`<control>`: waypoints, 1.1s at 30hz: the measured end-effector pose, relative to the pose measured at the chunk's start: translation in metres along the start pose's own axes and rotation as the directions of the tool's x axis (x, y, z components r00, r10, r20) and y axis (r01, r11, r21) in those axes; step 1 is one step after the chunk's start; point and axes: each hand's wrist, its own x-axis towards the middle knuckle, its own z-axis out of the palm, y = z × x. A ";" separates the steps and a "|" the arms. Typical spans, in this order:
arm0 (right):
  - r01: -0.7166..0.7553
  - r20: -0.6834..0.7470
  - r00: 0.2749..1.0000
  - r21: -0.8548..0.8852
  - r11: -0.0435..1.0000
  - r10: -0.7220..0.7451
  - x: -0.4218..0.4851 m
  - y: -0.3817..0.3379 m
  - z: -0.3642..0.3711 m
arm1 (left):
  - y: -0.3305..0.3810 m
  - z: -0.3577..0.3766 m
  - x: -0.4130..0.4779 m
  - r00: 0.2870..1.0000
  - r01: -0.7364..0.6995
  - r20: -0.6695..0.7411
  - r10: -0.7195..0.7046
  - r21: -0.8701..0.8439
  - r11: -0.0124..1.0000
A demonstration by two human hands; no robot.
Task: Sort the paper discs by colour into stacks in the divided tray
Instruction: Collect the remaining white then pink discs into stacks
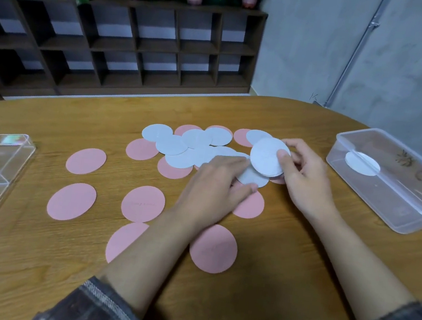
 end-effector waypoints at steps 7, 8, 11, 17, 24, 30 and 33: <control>-0.013 -0.052 0.999 -0.128 0.992 0.006 0.000 0.004 -0.001 | -0.003 -0.006 -0.002 0.997 0.012 0.067 -0.024 0.180 0.984; -0.012 -0.049 0.999 -0.156 0.988 0.005 -0.001 0.004 0.000 | -0.002 -0.007 -0.003 0.998 0.021 0.055 -0.033 0.201 0.979; 0.002 -0.042 0.999 -0.196 0.981 -0.011 -0.001 0.001 0.001 | 0.000 -0.009 -0.005 0.998 0.057 0.022 -0.065 0.248 0.967; 0.053 0.008 0.999 -0.092 0.994 -0.053 -0.004 -0.005 0.005 | -0.003 -0.013 -0.007 0.999 0.017 0.035 -0.026 0.218 0.976; 0.172 0.139 0.978 -0.110 0.979 -0.157 -0.009 -0.011 0.007 | -0.004 -0.013 -0.009 0.984 0.035 -0.177 -0.020 0.084 0.996; 0.152 0.184 0.974 -0.090 0.984 -0.134 -0.010 -0.008 0.010 | -0.002 -0.007 -0.007 0.925 0.114 -0.347 -0.156 -0.138 0.984; 0.154 0.205 0.969 -0.073 0.985 -0.136 -0.011 -0.011 0.011 | -0.002 -0.006 -0.007 0.901 0.158 -0.367 -0.231 -0.218 0.963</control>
